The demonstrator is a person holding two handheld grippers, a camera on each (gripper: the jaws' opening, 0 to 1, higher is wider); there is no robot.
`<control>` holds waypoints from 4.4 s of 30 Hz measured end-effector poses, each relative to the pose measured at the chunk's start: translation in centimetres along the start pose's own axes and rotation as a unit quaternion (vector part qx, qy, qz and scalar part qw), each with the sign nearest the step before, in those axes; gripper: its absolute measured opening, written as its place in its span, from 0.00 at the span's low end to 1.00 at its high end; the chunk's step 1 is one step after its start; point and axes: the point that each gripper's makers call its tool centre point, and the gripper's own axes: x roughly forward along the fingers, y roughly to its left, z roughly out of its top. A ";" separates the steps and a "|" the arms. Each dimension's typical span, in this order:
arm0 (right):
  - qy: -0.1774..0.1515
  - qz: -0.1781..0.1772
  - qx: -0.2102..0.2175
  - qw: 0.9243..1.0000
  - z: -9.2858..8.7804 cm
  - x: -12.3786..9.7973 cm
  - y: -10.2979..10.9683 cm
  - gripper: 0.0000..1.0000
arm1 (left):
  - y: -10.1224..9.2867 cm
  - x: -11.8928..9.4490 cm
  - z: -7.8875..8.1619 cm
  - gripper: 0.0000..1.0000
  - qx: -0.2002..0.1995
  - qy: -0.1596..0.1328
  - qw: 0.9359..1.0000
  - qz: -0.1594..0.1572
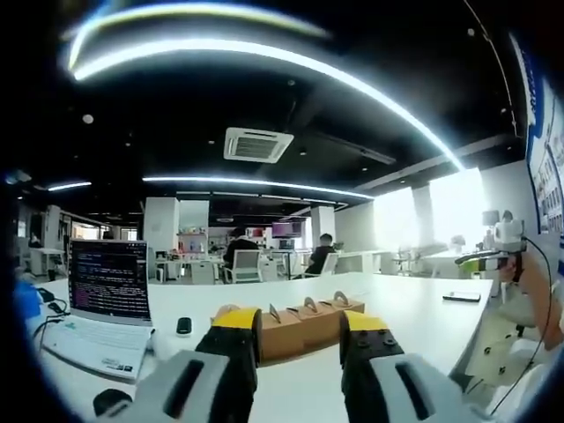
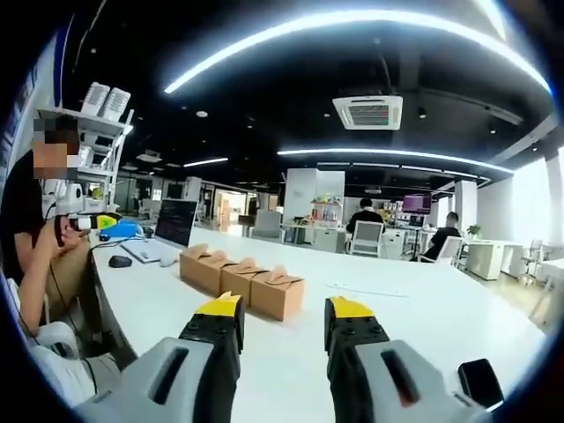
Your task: Pick up one paper box from the group, open the paper box, and remove the item inside
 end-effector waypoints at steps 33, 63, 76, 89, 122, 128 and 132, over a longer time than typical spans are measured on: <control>0.019 0.014 0.011 1.000 -1.0 1.2 0.6 0.33 | -0.1 -0.1 0.1 0.33 0.000 0.001 1.000 -0.001; 0.043 0.040 0.005 0.998 -1.1 6.2 2.6 0.33 | -0.1 -0.4 0.1 0.32 0.001 -0.001 1.000 -0.004; 0.058 0.056 -0.003 0.997 0.2 10.0 3.1 0.33 | -0.1 -0.5 0.1 0.32 -0.006 -0.003 1.000 -0.008; 0.093 0.078 0.015 0.993 -0.6 14.9 4.1 0.31 | 0.7 -0.6 0.0 0.32 -0.011 -0.005 1.000 -0.001; 0.186 0.046 0.001 0.981 -4.6 26.9 4.9 0.30 | 0.0 -0.9 1.0 0.32 -0.007 -0.019 1.000 -0.014; 0.196 0.026 -0.012 0.980 -4.9 28.0 4.8 0.30 | -1.1 -1.3 1.8 0.32 0.006 -0.027 0.999 -0.025; 0.208 0.011 -0.014 0.978 -5.8 28.9 4.2 0.28 | -1.4 -1.4 1.9 0.32 0.010 -0.028 0.999 -0.029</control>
